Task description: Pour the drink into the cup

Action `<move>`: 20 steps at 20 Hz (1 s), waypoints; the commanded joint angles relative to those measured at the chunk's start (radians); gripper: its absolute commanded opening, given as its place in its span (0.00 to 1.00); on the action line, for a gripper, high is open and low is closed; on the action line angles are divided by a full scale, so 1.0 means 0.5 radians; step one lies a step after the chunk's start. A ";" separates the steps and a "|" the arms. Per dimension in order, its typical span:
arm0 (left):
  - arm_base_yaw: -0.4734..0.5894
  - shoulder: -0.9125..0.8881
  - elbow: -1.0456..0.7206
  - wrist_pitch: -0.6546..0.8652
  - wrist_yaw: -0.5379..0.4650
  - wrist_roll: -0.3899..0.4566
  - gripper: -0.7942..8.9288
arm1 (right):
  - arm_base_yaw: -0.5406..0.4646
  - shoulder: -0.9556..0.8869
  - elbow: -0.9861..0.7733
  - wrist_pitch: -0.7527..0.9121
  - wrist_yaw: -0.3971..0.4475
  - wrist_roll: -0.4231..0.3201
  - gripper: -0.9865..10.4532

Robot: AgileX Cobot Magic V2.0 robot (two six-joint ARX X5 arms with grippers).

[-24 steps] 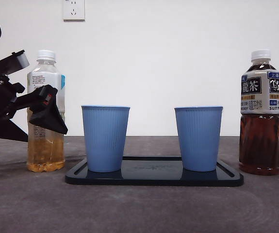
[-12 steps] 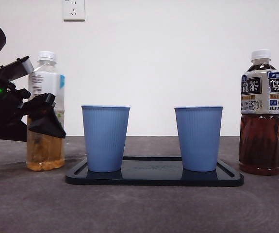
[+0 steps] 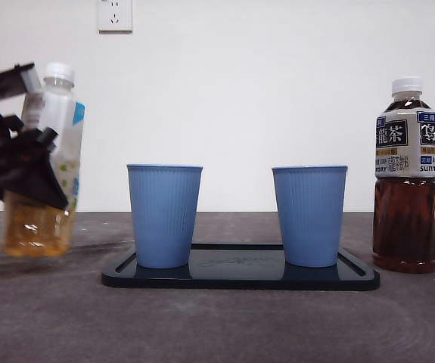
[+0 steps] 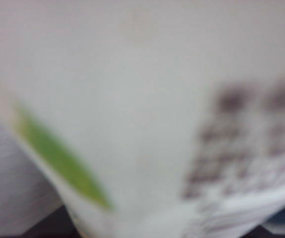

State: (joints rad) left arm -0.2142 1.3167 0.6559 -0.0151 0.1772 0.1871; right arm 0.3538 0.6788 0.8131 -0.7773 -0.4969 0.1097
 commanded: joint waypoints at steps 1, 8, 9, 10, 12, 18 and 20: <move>-0.027 -0.107 0.183 -0.228 -0.238 0.381 0.16 | 0.050 0.013 0.027 0.010 -0.005 -0.063 0.50; -0.214 -0.182 0.626 -0.867 -1.000 1.003 0.14 | 0.163 0.013 0.027 0.012 -0.002 -0.101 0.50; -0.246 -0.182 0.665 -0.902 -1.080 1.073 0.14 | 0.175 0.013 0.027 0.012 -0.002 -0.106 0.50; -0.281 -0.181 0.705 -0.935 -1.150 1.156 0.14 | 0.192 0.013 0.027 0.012 -0.002 -0.117 0.50; -0.353 -0.178 0.760 -0.938 -1.312 1.330 0.14 | 0.227 0.013 0.027 0.011 -0.002 -0.133 0.50; -0.505 -0.117 0.800 -0.944 -1.770 1.803 0.14 | 0.315 0.013 0.027 0.012 -0.002 -0.159 0.50; -0.526 -0.092 0.800 -0.941 -1.855 1.868 0.14 | 0.333 0.013 0.027 0.012 -0.001 -0.172 0.50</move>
State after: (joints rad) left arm -0.4690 1.2678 1.0222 -0.5167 -0.7326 1.0893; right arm 0.5125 0.6788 0.8131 -0.7773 -0.4965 0.0402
